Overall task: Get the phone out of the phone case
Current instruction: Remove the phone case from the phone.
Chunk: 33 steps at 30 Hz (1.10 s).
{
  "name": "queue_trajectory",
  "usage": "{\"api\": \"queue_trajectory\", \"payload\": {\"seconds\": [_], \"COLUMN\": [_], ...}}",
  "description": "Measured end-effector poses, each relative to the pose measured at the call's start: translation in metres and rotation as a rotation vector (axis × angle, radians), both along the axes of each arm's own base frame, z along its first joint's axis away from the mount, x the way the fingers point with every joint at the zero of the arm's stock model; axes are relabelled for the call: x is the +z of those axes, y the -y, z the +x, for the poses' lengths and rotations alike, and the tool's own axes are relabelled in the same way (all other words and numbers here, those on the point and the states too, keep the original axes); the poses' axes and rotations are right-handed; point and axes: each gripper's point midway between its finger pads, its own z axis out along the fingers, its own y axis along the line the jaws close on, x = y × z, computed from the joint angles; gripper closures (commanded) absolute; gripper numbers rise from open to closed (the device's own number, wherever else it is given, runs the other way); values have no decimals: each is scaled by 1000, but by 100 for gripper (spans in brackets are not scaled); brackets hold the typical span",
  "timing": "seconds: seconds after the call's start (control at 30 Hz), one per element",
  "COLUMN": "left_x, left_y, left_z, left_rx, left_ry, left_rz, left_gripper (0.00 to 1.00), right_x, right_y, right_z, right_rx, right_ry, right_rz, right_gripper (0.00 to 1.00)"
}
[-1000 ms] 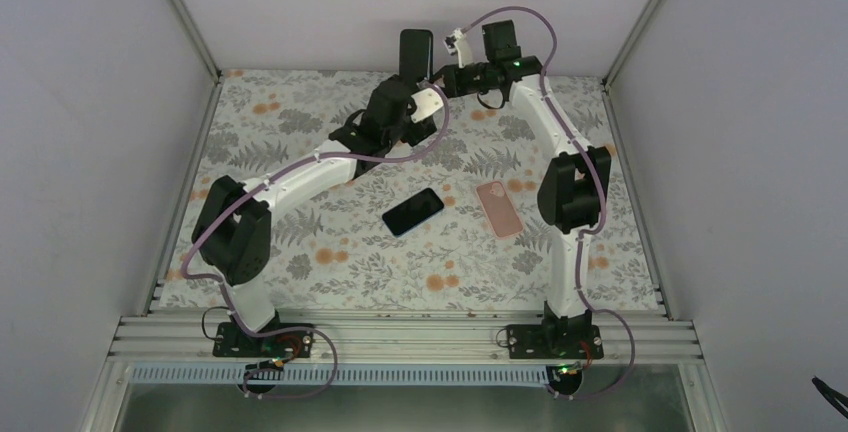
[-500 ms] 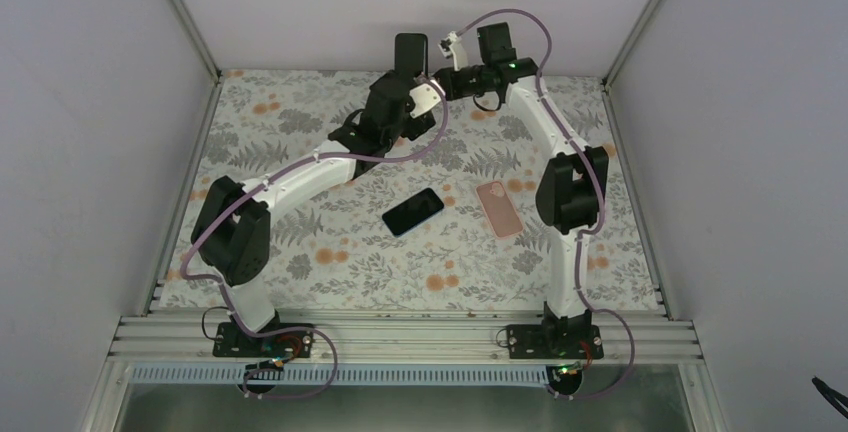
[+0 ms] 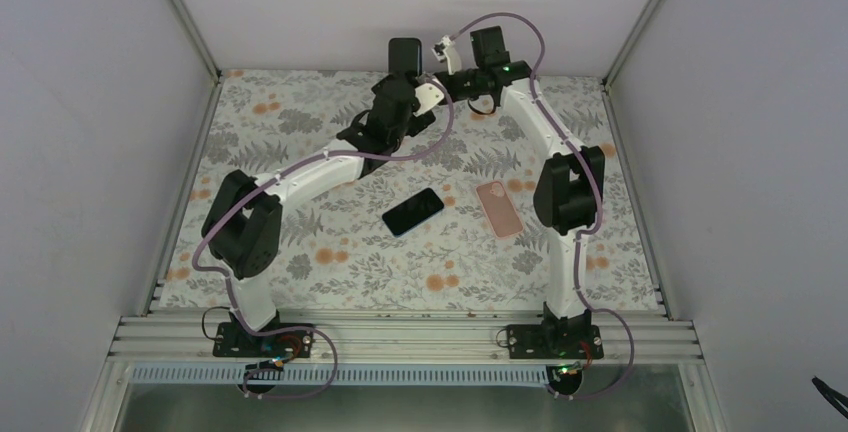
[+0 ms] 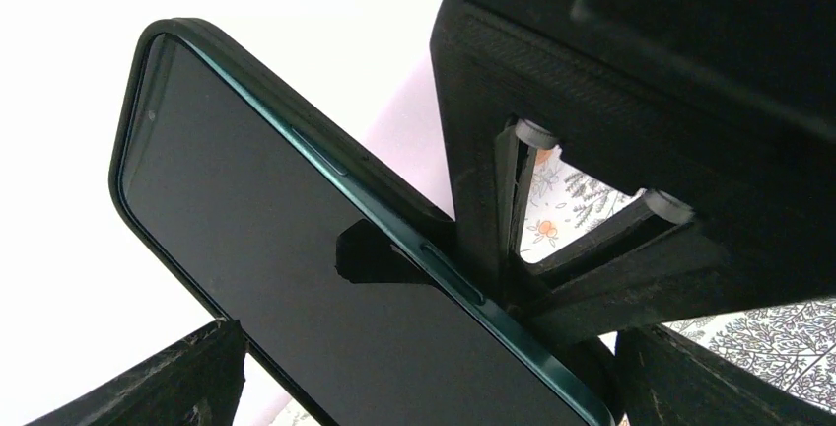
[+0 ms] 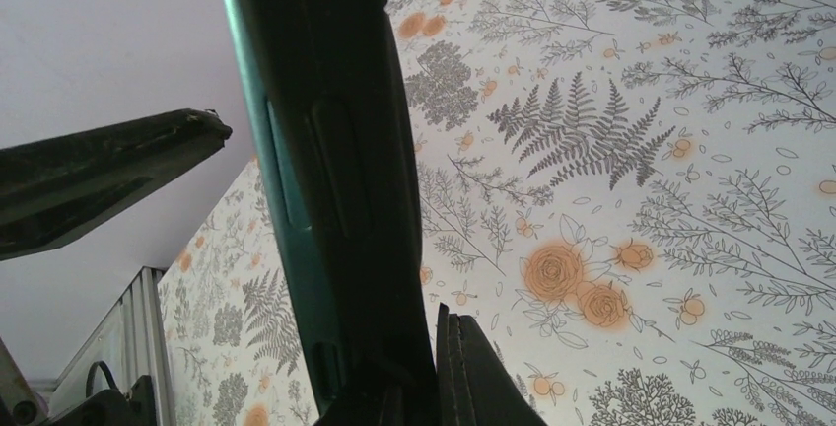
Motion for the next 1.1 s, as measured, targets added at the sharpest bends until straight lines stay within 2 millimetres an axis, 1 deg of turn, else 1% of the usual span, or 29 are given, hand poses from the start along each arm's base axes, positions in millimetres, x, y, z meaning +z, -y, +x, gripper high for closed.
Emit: {"api": "queue_trajectory", "payload": {"seconds": [0.1, 0.2, 0.3, 0.37, 0.4, 0.5, 0.57, 0.83, 0.93, 1.1], "left_x": [0, 0, -2, -3, -3, -1, 2, 23, 24, 20], "left_y": [-1, -4, -7, -9, -10, -14, -16, -25, -26, -27], "left_z": [0, 1, 2, 1, 0, -3, -6, -15, -16, -17], "left_rx": [12, 27, 32, 31, 30, 25, 19, 6, 1, -9], "left_ry": [8, 15, 11, 5, 3, 6, 19, 112, 142, 171], "left_rz": [-2, -10, -24, -37, -44, -56, -65, -61, -42, -18], "left_gripper": [11, 17, 29, 32, 35, 50, 57, 70, 74, 81], "right_x": [1, 2, 2, 4, 5, 11, 17, 34, 35, 32], "right_y": [0, -1, -3, -5, -7, -11, -14, -15, -15, -16], "right_z": [1, 3, 4, 4, 3, 1, 0, -4, -4, -6], "right_rx": [0, -3, -2, 0, 2, 10, 14, 10, 8, 12], "right_ry": [7, 20, 34, 48, 54, 74, 92, 137, 135, 122], "right_rz": [2, 4, 6, 9, 10, 19, 24, 41, 47, 50], "right_gripper": [97, 97, 97, 97, 97, 97, 97, 97, 97, 97]}}
